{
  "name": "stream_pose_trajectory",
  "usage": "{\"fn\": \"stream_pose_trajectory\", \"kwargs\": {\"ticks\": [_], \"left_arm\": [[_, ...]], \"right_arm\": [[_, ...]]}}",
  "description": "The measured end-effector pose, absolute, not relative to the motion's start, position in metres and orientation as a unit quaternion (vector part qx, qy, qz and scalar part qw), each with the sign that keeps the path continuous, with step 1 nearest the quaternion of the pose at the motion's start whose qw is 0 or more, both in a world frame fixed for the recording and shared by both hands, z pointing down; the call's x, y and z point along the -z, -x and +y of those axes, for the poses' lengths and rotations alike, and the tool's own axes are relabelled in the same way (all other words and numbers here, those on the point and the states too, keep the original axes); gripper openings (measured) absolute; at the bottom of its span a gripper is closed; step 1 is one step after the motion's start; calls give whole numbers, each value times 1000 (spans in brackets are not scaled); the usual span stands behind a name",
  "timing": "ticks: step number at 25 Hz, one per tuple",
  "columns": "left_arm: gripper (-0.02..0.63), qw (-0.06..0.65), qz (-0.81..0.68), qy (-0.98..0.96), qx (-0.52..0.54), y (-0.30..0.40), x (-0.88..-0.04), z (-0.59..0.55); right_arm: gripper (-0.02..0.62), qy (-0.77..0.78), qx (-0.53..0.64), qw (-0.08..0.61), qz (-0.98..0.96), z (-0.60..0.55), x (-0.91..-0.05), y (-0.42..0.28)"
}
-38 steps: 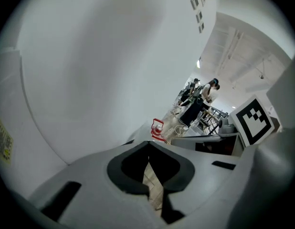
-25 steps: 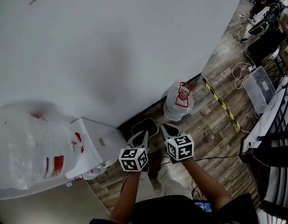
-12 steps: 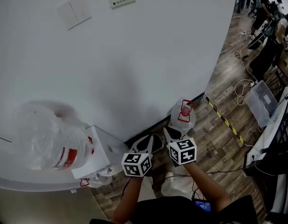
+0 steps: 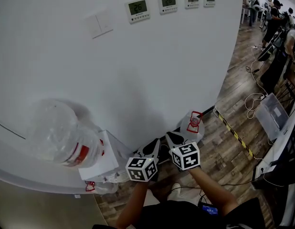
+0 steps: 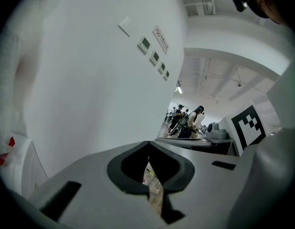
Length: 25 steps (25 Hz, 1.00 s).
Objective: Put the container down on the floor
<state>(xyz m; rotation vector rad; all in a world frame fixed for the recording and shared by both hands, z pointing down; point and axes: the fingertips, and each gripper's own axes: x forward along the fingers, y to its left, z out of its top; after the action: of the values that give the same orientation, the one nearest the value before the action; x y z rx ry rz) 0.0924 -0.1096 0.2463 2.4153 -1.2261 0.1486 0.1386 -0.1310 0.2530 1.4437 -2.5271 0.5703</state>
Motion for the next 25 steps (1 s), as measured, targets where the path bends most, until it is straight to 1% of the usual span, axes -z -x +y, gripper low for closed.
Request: {"fn": "stream_pose_trajectory", "kwargs": {"ticks": [12, 20, 25], "left_arm": [[18, 139, -453, -879, -54, -25, -191, -78], [18, 115, -444, -888, -28, 17, -157, -38], [18, 111, -426, -898, -19, 32, -145, -12]], "right_arm": [[34, -505, -159, 46, -847, -99, -192, -90], [34, -518, -140, 35, -843, -53, -165, -45], [34, -528, -130, 22, -839, -28, -145, -28]]}}
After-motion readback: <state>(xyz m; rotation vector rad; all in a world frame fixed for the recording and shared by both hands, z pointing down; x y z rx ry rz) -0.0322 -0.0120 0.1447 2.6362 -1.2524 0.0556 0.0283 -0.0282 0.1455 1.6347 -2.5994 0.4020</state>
